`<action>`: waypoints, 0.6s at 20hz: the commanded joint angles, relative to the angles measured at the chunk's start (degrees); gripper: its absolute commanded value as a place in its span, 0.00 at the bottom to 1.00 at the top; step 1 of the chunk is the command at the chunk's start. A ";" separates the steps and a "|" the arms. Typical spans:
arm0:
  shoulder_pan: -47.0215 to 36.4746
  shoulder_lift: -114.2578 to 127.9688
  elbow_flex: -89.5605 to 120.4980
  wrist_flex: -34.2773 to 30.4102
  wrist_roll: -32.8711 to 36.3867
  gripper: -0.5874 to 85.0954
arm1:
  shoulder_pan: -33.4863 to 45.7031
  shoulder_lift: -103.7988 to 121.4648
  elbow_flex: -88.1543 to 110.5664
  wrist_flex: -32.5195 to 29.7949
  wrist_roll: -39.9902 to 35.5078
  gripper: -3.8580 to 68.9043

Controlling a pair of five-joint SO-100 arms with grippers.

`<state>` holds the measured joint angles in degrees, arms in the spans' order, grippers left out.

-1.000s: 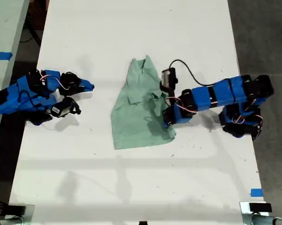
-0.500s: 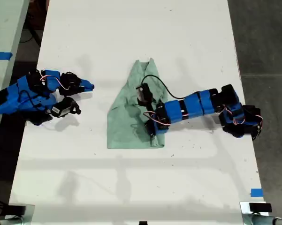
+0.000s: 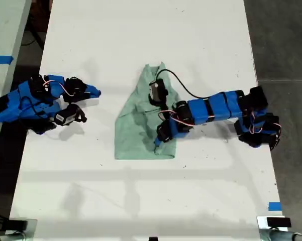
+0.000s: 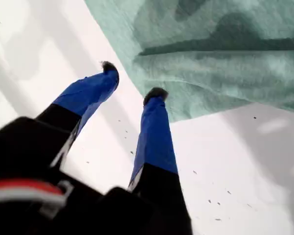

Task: Fold t shirt

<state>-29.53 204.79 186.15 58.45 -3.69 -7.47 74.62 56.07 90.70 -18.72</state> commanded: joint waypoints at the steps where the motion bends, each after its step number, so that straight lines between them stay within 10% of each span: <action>1: 0.18 0.26 2.46 -0.18 -0.88 0.00 | 1.23 9.40 2.02 4.13 1.67 0.26; 6: 0.35 0.26 2.46 -0.18 -0.88 0.00 | 6.06 21.88 24.96 7.56 8.96 0.26; 12: 0.35 0.26 2.46 -0.18 -0.88 0.00 | 11.78 45.79 69.70 -12.83 10.72 0.23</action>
<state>-29.53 204.79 186.15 58.45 -3.69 2.20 109.78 114.87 83.58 -8.53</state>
